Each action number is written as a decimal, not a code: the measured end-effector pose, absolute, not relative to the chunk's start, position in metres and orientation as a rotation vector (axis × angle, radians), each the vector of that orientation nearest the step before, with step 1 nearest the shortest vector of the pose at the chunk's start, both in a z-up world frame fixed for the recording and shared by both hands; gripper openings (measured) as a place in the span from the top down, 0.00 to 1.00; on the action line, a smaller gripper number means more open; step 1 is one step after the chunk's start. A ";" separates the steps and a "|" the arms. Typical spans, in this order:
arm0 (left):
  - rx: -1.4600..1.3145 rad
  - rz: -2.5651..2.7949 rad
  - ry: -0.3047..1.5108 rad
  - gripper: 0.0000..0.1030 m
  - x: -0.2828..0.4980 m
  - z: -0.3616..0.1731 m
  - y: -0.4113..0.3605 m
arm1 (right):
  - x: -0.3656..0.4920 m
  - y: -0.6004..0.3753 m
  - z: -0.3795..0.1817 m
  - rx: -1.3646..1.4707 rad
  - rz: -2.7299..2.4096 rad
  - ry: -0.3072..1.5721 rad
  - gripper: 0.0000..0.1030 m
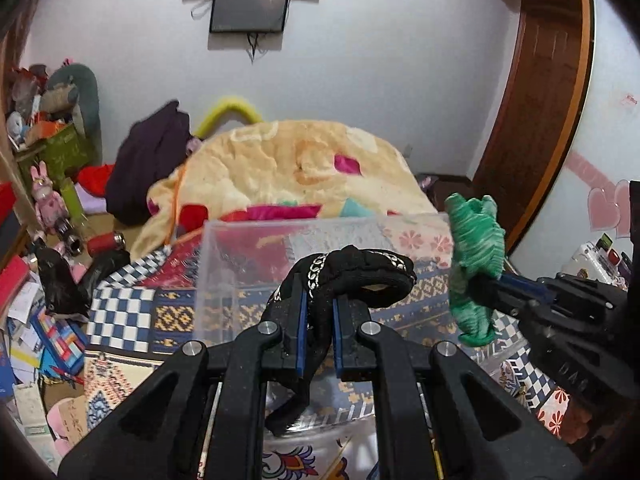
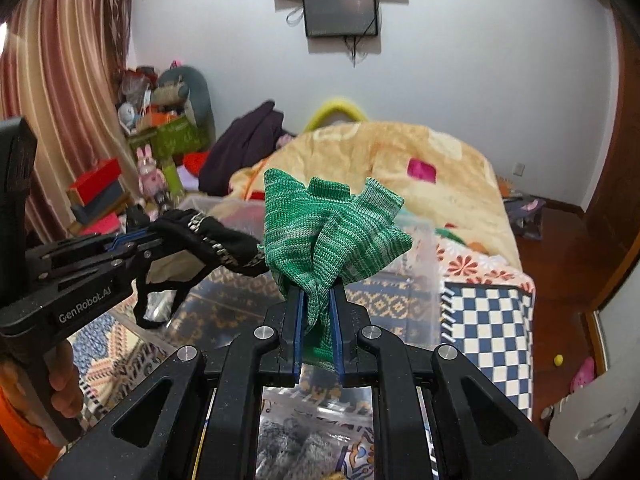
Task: Organize soft objects
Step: 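Drop the green glove into the clear box with the right tool while the left drops the black bag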
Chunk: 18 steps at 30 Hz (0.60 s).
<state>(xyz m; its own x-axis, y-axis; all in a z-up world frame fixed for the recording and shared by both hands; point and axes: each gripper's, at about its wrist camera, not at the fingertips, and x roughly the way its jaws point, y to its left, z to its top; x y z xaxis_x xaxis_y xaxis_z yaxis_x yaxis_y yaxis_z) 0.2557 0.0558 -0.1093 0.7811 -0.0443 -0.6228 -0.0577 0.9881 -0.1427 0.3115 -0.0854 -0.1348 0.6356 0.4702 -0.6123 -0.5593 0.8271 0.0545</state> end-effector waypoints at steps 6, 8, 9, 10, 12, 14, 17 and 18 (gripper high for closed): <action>-0.149 -0.008 0.752 0.91 0.270 -0.130 0.055 | 0.319 -0.075 -0.147 -0.191 0.583 0.728 0.89; -0.145 -0.011 0.765 0.90 0.271 -0.133 0.054 | 0.322 -0.074 -0.149 -0.198 0.584 0.747 0.88; -0.138 -0.010 0.767 0.90 0.270 -0.134 0.052 | 0.322 -0.074 -0.150 -0.203 0.582 0.752 0.88; -0.126 -0.010 0.768 0.89 0.269 -0.133 0.051 | 0.320 -0.074 -0.150 -0.212 0.577 0.754 0.86; -0.112 -0.011 0.768 0.84 0.267 -0.132 0.048 | 0.320 -0.076 -0.149 -0.219 0.578 0.756 0.81; -0.109 -0.019 0.768 0.75 0.263 -0.129 0.047 | 0.318 -0.078 -0.147 -0.221 0.580 0.753 0.76; -0.114 -0.035 0.762 0.66 0.254 -0.124 0.046 | 0.314 -0.085 -0.142 -0.210 0.584 0.736 0.73; -0.112 -0.037 0.757 0.65 0.251 -0.122 0.046 | 0.311 -0.086 -0.139 -0.206 0.585 0.731 0.72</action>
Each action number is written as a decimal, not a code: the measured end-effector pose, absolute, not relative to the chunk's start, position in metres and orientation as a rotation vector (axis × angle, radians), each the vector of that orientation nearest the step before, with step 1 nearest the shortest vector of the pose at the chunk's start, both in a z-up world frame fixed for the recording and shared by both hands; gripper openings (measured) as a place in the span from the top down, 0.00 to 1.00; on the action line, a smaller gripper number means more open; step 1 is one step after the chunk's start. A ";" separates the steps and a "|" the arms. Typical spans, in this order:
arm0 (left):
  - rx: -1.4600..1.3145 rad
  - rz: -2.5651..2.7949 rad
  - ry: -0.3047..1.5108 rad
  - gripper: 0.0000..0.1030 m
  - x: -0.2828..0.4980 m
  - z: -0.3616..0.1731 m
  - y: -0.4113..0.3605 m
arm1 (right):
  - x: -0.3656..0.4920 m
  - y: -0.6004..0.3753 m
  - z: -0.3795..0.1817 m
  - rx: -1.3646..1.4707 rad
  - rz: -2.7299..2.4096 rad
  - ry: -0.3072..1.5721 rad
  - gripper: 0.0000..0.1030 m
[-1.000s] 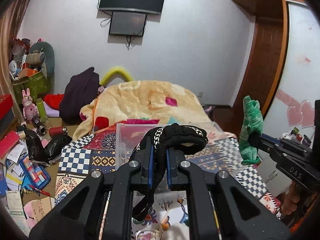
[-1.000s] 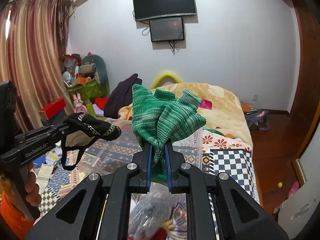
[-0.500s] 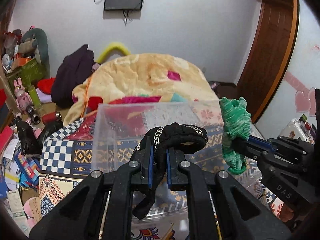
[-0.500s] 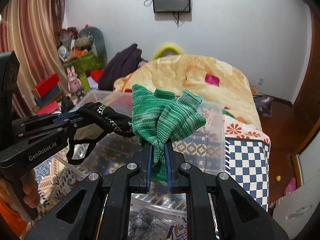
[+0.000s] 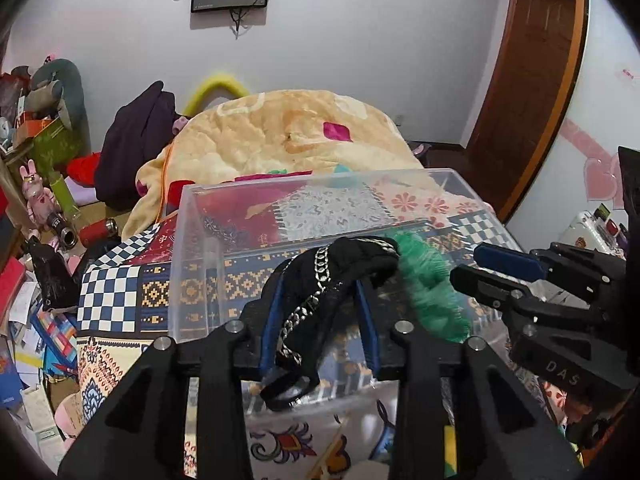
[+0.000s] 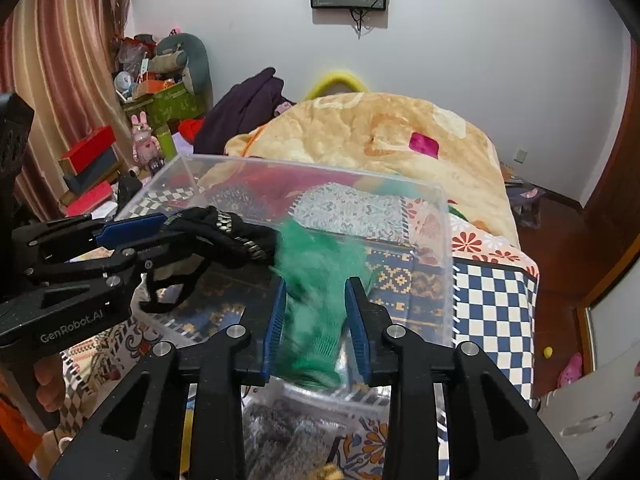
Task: Organize soft objects
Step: 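Drop the green glove into the clear box with the right tool while the left drops the black bag, then grasp the yellow-green sponge with the left tool while the right grasps the silver chain bag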
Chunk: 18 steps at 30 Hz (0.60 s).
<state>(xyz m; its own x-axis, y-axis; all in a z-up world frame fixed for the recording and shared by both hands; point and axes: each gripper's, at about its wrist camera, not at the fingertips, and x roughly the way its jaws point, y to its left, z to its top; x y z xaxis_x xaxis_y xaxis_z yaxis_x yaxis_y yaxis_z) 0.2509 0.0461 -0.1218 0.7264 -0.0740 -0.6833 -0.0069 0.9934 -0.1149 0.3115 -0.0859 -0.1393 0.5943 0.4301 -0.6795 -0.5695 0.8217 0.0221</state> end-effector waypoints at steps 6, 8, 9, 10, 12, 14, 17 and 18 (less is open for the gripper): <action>-0.093 -0.046 0.691 0.53 0.224 -0.098 0.043 | 0.295 -0.098 -0.119 -0.193 0.580 0.663 0.63; -0.086 -0.052 0.667 0.51 0.212 -0.090 0.040 | 0.289 -0.103 -0.113 -0.183 0.583 0.642 0.62; -0.083 -0.055 0.656 0.49 0.206 -0.087 0.038 | 0.285 -0.107 -0.111 -0.178 0.582 0.629 0.61; -0.080 -0.058 0.647 0.47 0.201 -0.084 0.037 | 0.282 -0.110 -0.109 -0.174 0.583 0.620 0.60; -0.073 -0.064 0.631 0.47 0.190 -0.079 0.033 | 0.273 -0.117 -0.108 -0.160 0.587 0.605 0.58; -0.071 -0.073 0.619 0.46 0.179 -0.076 0.030 | 0.265 -0.122 -0.106 -0.150 0.591 0.595 0.57; -0.083 -0.091 0.615 0.42 0.164 -0.077 0.025 | 0.254 -0.127 -0.110 -0.144 0.597 0.591 0.55; -0.086 -0.096 0.617 0.42 0.161 -0.079 0.024 | 0.250 -0.129 -0.112 -0.142 0.603 0.594 0.55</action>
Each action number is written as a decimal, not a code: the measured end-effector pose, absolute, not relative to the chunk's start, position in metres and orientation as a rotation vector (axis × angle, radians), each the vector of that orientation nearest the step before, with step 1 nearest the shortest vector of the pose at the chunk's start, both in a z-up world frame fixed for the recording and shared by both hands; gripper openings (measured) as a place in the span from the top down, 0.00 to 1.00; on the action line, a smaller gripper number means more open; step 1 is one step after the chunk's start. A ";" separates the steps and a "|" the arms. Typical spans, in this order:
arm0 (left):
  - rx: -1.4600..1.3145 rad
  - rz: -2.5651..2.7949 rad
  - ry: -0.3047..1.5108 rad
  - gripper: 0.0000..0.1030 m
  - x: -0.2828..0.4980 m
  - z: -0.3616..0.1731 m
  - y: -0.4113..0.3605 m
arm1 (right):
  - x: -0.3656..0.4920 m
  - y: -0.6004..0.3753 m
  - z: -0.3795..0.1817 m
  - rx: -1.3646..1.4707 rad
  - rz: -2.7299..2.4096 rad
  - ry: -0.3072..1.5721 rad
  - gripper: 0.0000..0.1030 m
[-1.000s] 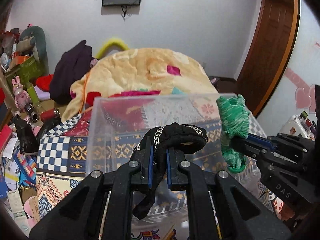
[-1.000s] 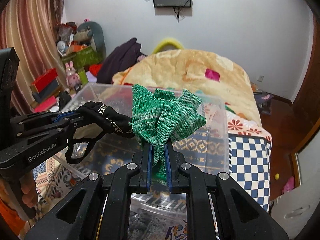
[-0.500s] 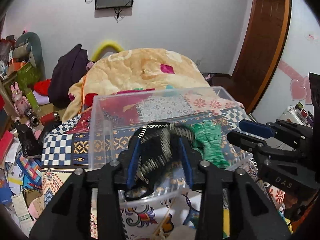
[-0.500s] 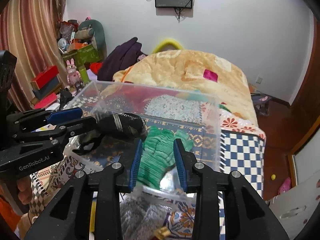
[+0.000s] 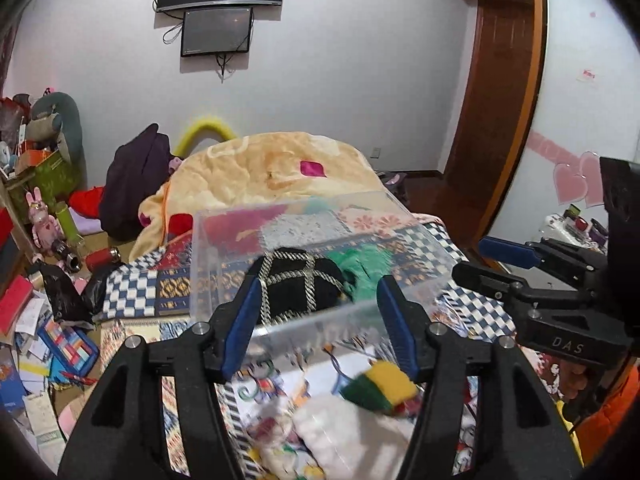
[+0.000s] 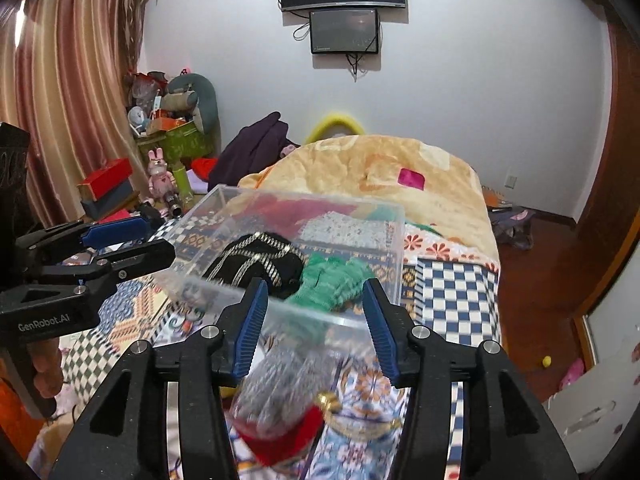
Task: Organize soft objects
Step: 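Grasp the yellow-green sponge with the left tool while the right grasps the silver chain bag, then lower the sponge into the box with the left tool while the right releases the chain bag there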
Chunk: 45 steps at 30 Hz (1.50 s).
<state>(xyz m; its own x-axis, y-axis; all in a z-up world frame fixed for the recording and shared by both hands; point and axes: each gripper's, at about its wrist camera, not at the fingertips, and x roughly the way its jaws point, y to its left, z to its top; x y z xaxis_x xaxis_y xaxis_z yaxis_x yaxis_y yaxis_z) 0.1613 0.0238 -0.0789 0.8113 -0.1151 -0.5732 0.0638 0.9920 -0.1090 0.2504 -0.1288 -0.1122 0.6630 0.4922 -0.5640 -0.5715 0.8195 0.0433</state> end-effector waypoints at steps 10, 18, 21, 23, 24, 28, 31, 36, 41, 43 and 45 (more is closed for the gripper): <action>-0.109 -0.172 0.704 0.42 0.143 -0.115 -0.004 | 0.229 -0.136 -0.150 -0.152 0.618 0.677 0.55; -0.122 -0.205 0.771 0.50 0.149 -0.144 -0.017 | 0.220 -0.140 -0.170 -0.144 0.623 0.732 0.55; -0.145 -0.225 0.787 0.61 0.151 -0.152 -0.017 | 0.221 -0.136 -0.174 -0.141 0.633 0.746 0.55; -0.141 -0.227 0.792 0.65 0.152 -0.156 -0.017 | 0.220 -0.133 -0.177 -0.139 0.640 0.754 0.55; -0.139 -0.223 0.786 0.66 0.151 -0.156 -0.017 | 0.220 -0.130 -0.178 -0.139 0.644 0.759 0.55; -0.139 -0.222 0.775 0.69 0.148 -0.156 -0.014 | 0.222 -0.122 -0.182 -0.143 0.655 0.771 0.55; -0.145 -0.217 0.769 0.69 0.146 -0.153 -0.012 | 0.225 -0.117 -0.185 -0.143 0.664 0.785 0.55; -0.156 -0.216 0.742 0.69 0.142 -0.143 -0.007 | 0.226 -0.115 -0.189 -0.160 0.666 0.782 0.76; -0.168 -0.213 0.708 0.69 0.137 -0.129 0.000 | 0.223 -0.121 -0.180 -0.145 0.664 0.757 0.87; -0.174 -0.211 0.691 0.69 0.135 -0.123 0.004 | 0.221 -0.122 -0.175 -0.144 0.662 0.740 0.88; -0.179 -0.205 0.671 0.69 0.133 -0.115 0.009 | 0.218 -0.125 -0.168 -0.143 0.664 0.718 0.88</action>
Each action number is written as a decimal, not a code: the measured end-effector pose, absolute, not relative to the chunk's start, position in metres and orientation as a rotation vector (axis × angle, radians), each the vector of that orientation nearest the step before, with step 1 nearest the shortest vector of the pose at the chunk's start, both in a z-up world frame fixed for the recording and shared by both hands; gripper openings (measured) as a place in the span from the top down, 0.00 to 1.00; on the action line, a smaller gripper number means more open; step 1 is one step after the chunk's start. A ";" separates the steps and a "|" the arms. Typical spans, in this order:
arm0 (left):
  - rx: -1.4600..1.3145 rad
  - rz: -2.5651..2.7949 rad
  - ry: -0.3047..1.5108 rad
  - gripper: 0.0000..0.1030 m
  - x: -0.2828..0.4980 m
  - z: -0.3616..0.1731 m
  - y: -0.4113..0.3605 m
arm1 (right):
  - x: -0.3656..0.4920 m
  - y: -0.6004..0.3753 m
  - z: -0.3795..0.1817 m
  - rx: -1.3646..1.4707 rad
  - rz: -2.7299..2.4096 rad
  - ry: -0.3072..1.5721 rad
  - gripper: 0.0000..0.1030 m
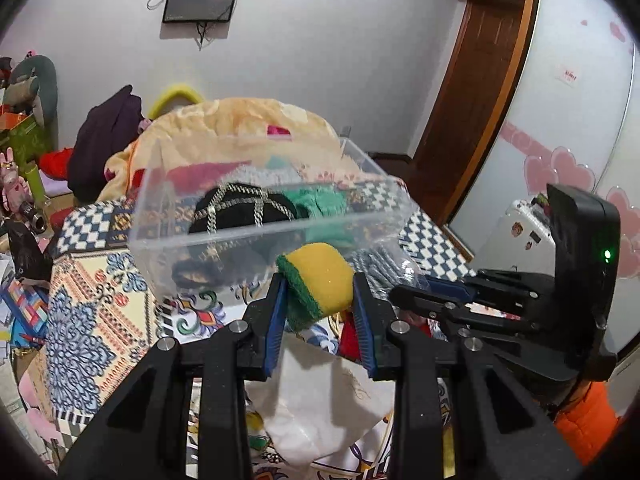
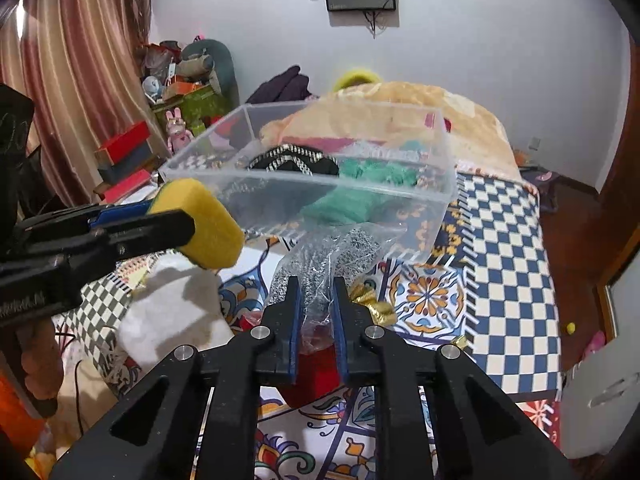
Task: Organize soft objects
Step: 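Lower the sponge into the box with the left tool while the right releases the chain bag there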
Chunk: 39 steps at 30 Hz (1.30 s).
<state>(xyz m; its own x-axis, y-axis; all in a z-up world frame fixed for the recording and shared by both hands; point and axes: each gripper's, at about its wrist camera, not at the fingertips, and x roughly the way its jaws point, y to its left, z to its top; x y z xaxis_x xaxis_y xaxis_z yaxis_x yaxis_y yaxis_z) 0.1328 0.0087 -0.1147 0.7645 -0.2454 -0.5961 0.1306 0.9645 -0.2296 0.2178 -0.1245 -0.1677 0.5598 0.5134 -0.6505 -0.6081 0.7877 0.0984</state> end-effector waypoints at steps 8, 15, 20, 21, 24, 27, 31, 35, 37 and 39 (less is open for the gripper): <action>-0.190 -0.169 0.581 0.69 0.131 -0.083 0.029 | 0.207 -0.130 -0.133 -0.139 0.694 0.619 0.88; -0.181 -0.102 0.523 0.69 0.138 -0.064 0.049 | 0.213 -0.132 -0.104 -0.121 0.677 0.528 0.88; -0.180 -0.045 0.511 0.69 0.153 -0.061 0.065 | 0.230 -0.135 -0.092 -0.096 0.642 0.486 0.88; -0.179 -0.037 0.514 0.69 0.156 -0.063 0.067 | 0.234 -0.135 -0.092 -0.091 0.633 0.483 0.88; -0.175 -0.012 0.532 0.69 0.167 -0.070 0.073 | 0.247 -0.135 -0.091 -0.075 0.609 0.484 0.88; -0.161 0.003 0.554 0.69 0.177 -0.078 0.076 | 0.260 -0.131 -0.095 -0.078 0.586 0.497 0.88; -0.135 0.019 0.581 0.69 0.190 -0.090 0.076 | 0.278 -0.125 -0.105 -0.084 0.569 0.527 0.88; -0.110 0.041 0.616 0.69 0.203 -0.106 0.075 | 0.294 -0.117 -0.118 -0.096 0.545 0.568 0.88; -0.099 0.046 0.631 0.69 0.208 -0.113 0.073 | 0.302 -0.111 -0.126 -0.105 0.538 0.596 0.88; -0.093 0.044 0.639 0.69 0.211 -0.118 0.071 | 0.307 -0.108 -0.132 -0.112 0.538 0.616 0.88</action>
